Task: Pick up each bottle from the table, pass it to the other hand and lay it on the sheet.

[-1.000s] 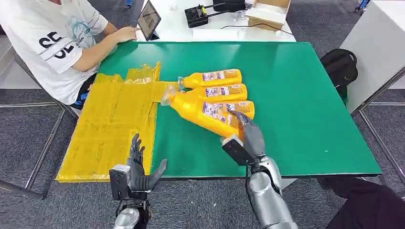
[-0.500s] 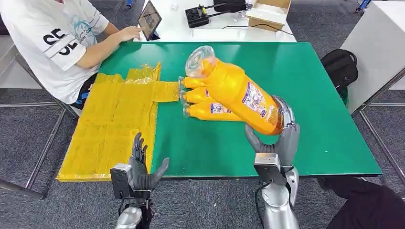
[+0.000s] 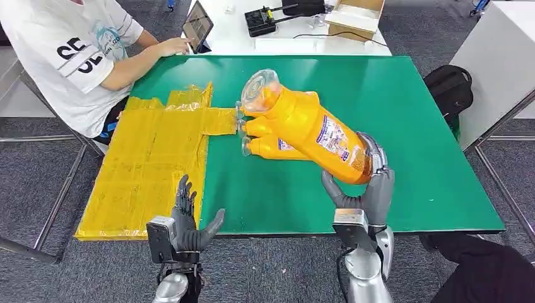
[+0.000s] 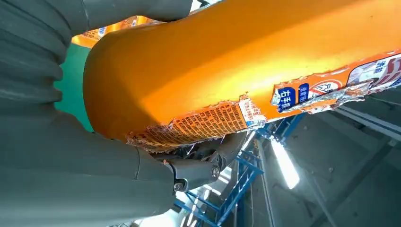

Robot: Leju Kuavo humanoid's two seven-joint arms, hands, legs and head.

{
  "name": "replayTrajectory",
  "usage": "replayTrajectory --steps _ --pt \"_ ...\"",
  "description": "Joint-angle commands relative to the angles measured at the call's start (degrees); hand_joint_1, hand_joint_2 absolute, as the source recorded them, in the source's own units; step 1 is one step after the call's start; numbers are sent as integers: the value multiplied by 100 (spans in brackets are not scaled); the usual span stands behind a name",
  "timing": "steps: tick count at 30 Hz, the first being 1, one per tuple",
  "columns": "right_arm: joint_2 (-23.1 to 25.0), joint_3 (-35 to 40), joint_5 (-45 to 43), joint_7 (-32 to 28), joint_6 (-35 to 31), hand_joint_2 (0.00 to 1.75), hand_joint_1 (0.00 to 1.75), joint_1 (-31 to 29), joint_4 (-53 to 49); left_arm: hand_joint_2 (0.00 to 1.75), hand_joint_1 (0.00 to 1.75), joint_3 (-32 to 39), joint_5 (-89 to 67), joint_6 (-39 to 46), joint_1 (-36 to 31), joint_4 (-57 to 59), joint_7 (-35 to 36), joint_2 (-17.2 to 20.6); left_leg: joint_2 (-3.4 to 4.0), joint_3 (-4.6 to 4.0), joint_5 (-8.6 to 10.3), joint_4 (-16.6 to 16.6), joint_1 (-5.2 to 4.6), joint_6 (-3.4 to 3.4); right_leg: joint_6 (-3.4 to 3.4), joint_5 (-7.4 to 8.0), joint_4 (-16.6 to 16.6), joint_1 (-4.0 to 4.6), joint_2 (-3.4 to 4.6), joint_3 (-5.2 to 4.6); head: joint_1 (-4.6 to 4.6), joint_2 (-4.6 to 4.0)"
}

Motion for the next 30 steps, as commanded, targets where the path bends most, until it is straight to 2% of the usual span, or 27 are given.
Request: replayTrajectory --steps 1,30 --pt "-16 -20 -26 0 -4 175 175 -81 30 175 0 -89 25 0 -139 174 19 -131 -1 22 -12 0 -1 7 -14 -12 -1 3 -8 24 0 0" --pt "-16 -20 -26 0 -4 175 175 -81 30 175 0 -89 25 0 -139 174 19 -131 -1 18 -9 -1 -1 7 -12 -9 -1 2 -7 19 0 0"
